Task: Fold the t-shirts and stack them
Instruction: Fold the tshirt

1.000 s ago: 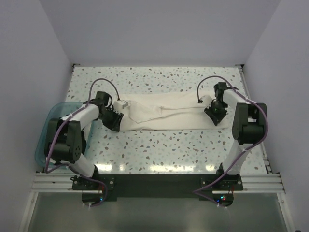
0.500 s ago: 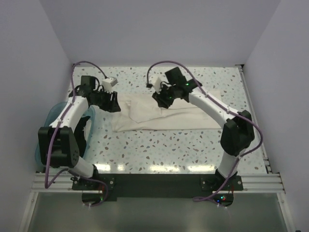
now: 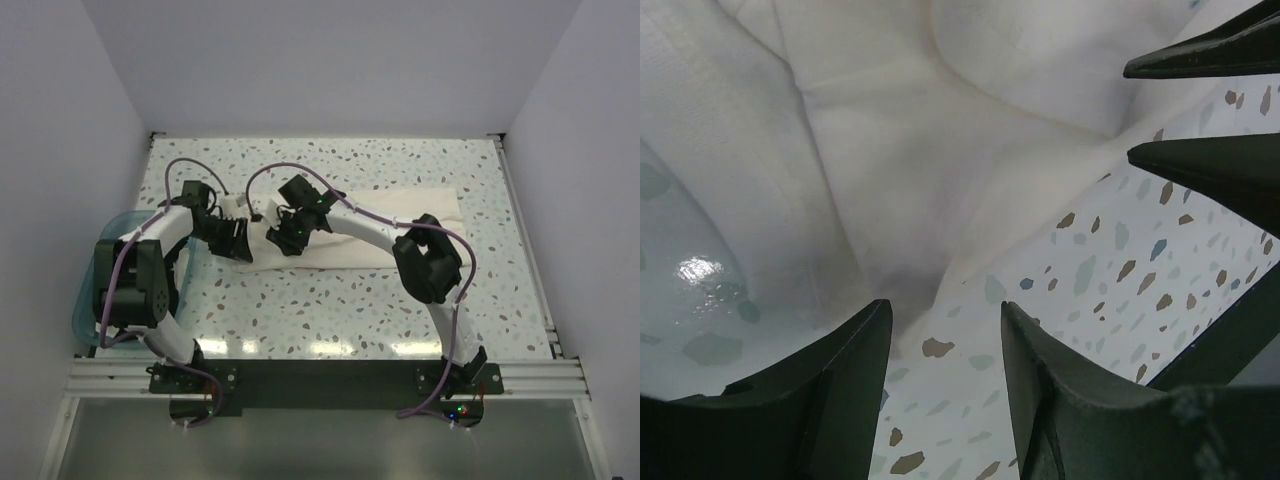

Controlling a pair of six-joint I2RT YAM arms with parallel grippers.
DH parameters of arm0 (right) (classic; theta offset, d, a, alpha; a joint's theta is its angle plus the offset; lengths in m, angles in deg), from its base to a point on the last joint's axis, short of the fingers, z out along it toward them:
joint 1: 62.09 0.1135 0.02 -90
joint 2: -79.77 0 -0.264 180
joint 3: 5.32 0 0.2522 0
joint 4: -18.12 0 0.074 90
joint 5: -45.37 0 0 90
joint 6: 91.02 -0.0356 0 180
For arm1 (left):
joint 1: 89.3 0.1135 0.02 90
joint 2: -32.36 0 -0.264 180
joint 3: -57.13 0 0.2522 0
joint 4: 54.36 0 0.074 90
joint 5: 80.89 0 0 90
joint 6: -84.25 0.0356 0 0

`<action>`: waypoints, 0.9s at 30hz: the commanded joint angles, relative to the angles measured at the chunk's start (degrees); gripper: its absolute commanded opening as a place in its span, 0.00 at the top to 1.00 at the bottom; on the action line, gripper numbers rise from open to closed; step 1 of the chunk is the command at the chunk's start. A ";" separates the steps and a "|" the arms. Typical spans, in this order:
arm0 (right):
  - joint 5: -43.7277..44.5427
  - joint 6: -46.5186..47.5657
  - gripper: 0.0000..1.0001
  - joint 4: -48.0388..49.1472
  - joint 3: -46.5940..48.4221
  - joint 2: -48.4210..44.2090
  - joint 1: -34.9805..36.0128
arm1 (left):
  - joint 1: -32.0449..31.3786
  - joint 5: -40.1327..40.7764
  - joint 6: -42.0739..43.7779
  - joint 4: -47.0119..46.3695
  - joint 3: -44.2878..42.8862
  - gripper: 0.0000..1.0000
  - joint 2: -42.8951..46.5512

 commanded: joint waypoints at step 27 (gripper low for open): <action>-0.27 1.51 0.93 -0.18 4.30 2.04 0.52 | 0.01 3.41 -1.00 -1.30 -0.28 0.49 -4.01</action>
